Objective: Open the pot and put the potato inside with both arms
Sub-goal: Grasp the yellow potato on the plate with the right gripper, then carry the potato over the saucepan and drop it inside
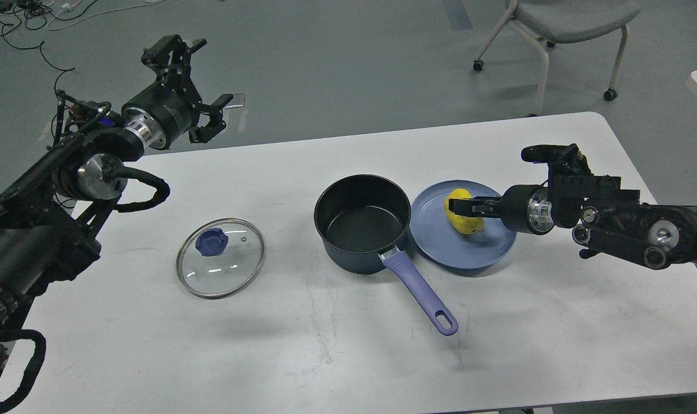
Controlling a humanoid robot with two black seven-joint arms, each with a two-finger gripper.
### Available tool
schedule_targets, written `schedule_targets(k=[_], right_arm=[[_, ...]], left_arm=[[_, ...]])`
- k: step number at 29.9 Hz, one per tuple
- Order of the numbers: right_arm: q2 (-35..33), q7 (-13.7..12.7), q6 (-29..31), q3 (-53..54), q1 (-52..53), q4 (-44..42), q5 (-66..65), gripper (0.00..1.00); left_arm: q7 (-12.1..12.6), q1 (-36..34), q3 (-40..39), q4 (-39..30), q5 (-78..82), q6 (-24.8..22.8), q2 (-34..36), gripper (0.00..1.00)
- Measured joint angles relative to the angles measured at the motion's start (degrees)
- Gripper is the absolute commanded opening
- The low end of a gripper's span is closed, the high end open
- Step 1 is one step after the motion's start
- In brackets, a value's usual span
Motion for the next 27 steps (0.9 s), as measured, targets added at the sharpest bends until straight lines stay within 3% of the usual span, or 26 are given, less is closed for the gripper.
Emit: schedule_targets(k=[4,15,27], right_arm=[[0.01,0.07,1.16,-0.07,0.71,-0.09,0.01,0.27],[-0.33,0.08,2.53,-0.10,1.64,-0.02,0.03,0.25],[1.39,0.05,3.21,0.20,17.99,1.29,4.66,0.25]], left_arm=[[-0.03,0.36,-0.01,0.01,0.01,0.63,0.03,0.98],[-0.19,0.50,-0.06,0.01,0.09,1.01,0.05,0.98],[-0.19,0.46,0.00,-0.01,0.10,1.02,-0.11,0.98]])
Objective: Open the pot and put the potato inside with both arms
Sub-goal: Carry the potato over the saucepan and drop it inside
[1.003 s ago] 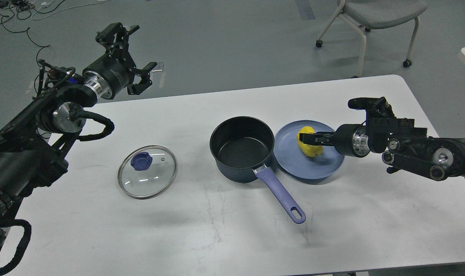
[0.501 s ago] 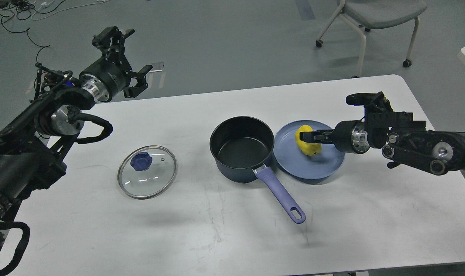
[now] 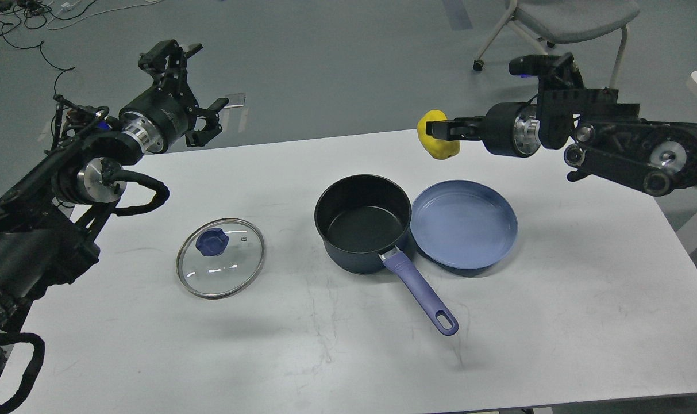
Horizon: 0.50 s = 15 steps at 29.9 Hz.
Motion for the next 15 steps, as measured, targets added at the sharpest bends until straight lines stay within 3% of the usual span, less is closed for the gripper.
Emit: schedule_targets(k=[12,14,15], right_arm=[[9.36,-0.29,1.71,-4.76,2.39,0.48,1.98,0.32],[9.57,-0.27,1.79,-5.44,1.62,0.48,1.99,0.54],[9.77,-0.24,1.79,-5.95,1.21,0.45,1.99,0.87]], left_arm=[[0.00,0.12,-0.02,0.01,0.00,-0.03,0.41,0.98],[0.00,0.12,-0.06,0.01,0.00,-0.08,0.59,0.98],[0.00,0.13,-0.08,0.01,-0.01,-0.13,0.65,0.98]])
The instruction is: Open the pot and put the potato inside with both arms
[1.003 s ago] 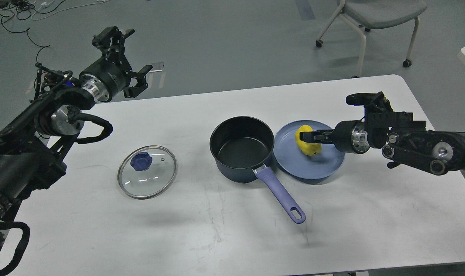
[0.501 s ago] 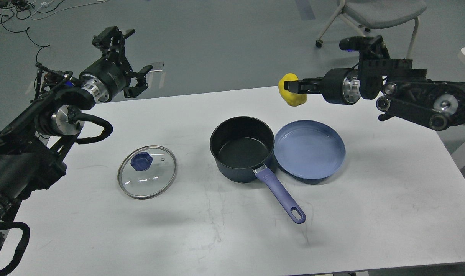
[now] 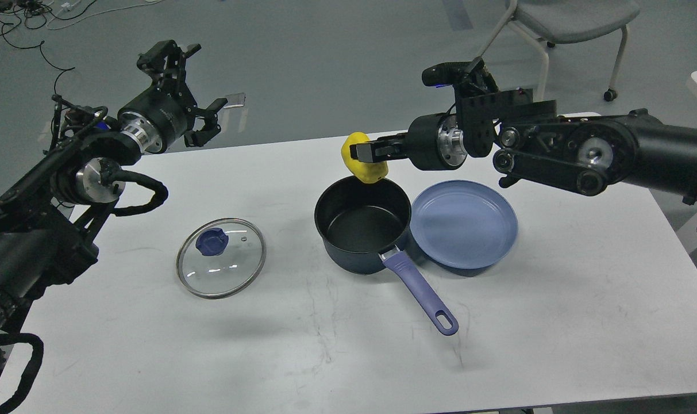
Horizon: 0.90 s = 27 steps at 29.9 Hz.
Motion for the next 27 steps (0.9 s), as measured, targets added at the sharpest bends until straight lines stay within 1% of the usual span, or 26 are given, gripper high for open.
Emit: schedule_targets(k=[1,6,13,16,19,21,22,27], right_arm=[[0.28,0.02,0.02,-0.35,-0.41,-0.05,0.00,1.00],[2.56,0.04,0.04,-0.83,-2.03,-1.26,0.00,1.00],[3.03,0.07,-0.43,1.69,-2.45,-1.57,0.08,1.00],[2.79,0.18,-0.60,4.98,-2.05,-1.82,0.10,1.00],[1.83,0.36,-0.85,12.08,-2.15,-3.64,1.54,1.00],[1.03,0.82,-0.86,17.10,-2.80,-5.24,5.74,1.00],[0.74,1.16,-0.88,19.64,-3.37,-6.04,9.82,1.00],[-2.53,1.90,-0.77,31.29,-9.03,-7.20,29.50,1.00]], left_arm=[[0.00,0.00,-0.02,0.00,-0.01,-0.02,0.02,0.98],[0.00,0.12,-0.10,0.00,-0.07,-0.08,-0.34,0.98],[-0.46,0.42,-0.70,-0.07,-0.48,-0.70,-0.45,0.98],[-0.50,0.44,-1.06,-0.27,-0.95,-1.94,-0.33,0.98],[-0.53,0.61,-1.20,-0.78,-1.04,-2.49,-0.32,0.98],[-0.69,0.94,-1.44,-1.12,-1.05,-2.76,-0.32,0.98],[-0.86,1.31,-1.81,-1.40,-1.05,-3.12,-0.31,0.98],[-1.28,5.29,-6.72,-3.85,-1.06,-7.85,-0.09,0.98]])
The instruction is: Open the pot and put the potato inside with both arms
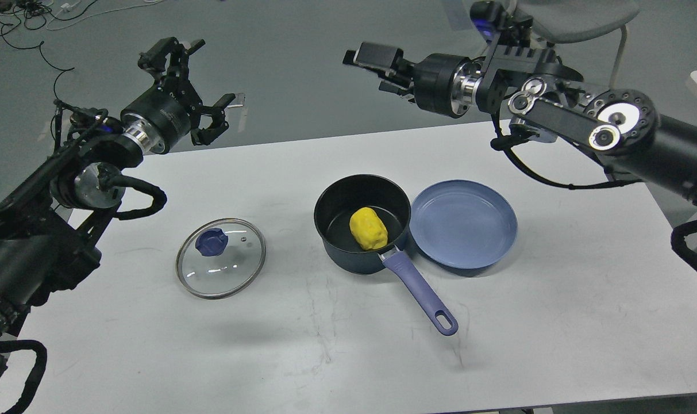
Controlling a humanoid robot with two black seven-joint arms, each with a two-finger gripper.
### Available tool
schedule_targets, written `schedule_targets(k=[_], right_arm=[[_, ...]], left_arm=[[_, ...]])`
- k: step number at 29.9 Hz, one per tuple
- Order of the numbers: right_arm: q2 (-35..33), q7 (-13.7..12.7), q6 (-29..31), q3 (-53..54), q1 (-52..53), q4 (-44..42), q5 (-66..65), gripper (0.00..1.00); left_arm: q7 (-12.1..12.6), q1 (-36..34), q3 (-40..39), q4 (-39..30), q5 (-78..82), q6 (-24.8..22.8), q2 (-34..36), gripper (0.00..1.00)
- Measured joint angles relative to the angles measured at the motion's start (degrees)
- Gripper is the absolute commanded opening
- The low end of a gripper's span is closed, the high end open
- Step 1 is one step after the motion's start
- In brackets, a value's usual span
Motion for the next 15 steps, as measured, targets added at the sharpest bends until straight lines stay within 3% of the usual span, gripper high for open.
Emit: schedule_targets(k=[8,15], right_arm=[[-2.69,-0.04,2.38,18.04,-13.08,0.68,13.19,1.00],[-2.35,-0.03,3.39,21.66,-20.10,3.78,16.15,1.00]], left_arm=[[-0.57,6.71,-7.42,-3.09,-0.01,-1.56,-0.52,0.98],[-1.20,15.38,-13.33,-9.93,0.60,-2.11,-2.71,0.98]])
